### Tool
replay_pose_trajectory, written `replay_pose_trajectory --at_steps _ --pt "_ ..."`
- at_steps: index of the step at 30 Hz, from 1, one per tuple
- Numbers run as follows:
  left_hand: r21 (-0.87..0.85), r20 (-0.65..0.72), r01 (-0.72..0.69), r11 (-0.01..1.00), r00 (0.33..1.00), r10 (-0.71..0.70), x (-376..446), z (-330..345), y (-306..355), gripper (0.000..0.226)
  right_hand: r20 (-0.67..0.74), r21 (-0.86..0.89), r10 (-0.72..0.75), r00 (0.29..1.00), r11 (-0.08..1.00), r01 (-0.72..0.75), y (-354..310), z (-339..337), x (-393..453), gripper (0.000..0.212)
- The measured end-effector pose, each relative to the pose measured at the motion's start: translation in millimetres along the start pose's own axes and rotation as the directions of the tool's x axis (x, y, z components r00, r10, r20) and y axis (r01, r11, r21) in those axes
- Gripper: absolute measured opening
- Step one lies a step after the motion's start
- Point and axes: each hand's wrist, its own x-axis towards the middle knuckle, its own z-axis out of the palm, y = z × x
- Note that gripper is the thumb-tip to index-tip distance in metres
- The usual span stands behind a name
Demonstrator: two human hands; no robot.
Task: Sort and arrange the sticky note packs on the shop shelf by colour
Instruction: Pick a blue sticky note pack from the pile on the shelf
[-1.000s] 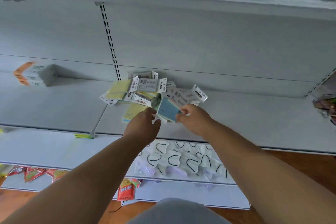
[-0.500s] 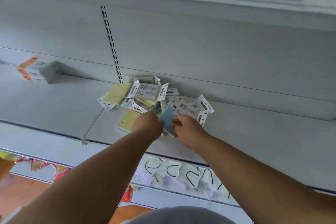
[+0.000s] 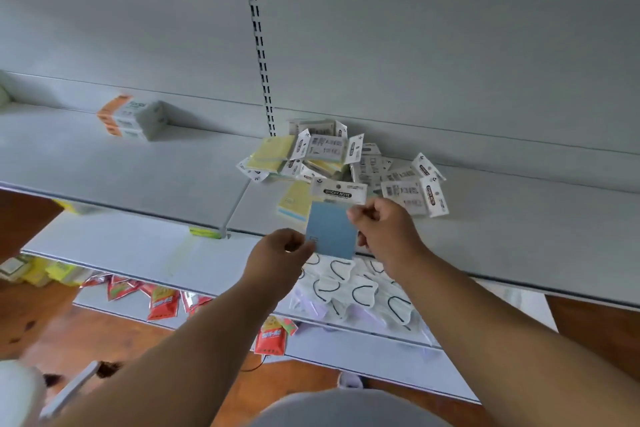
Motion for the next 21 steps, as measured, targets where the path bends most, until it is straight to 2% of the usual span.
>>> replay_pose_trajectory --at_steps 3,8,11,15,18,21 --pt "0.146 0.025 -0.075 0.986 0.997 0.072 -19 -9 -22 0.009 -0.081 -0.115 -0.074 0.994 0.991 0.065 2 10 -29 0.025" --pt "0.242 0.138 -0.251 0.937 0.965 0.223 -53 15 -23 0.003 -0.210 -0.296 -0.142 0.967 0.952 0.075 8 -19 -83 0.025" --pt "0.213 0.245 -0.366 0.906 0.918 0.313 -76 51 0 0.005 -0.314 -0.338 -0.093 0.945 0.941 -0.019 16 -70 -110 0.028" --pt "0.146 0.272 -0.440 0.886 0.879 0.392 -102 102 31 0.013 -0.446 -0.339 -0.118 0.887 0.940 -0.045 40 -139 -135 0.023" --pt "0.122 0.259 -0.434 0.893 0.882 0.393 -112 147 52 0.022 -0.473 -0.394 -0.157 0.867 0.918 -0.049 59 -183 -146 0.022" --pt "0.135 0.309 -0.449 0.883 0.866 0.393 -125 214 76 0.025 -0.464 -0.483 -0.190 0.865 0.873 -0.067 82 -244 -148 0.020"
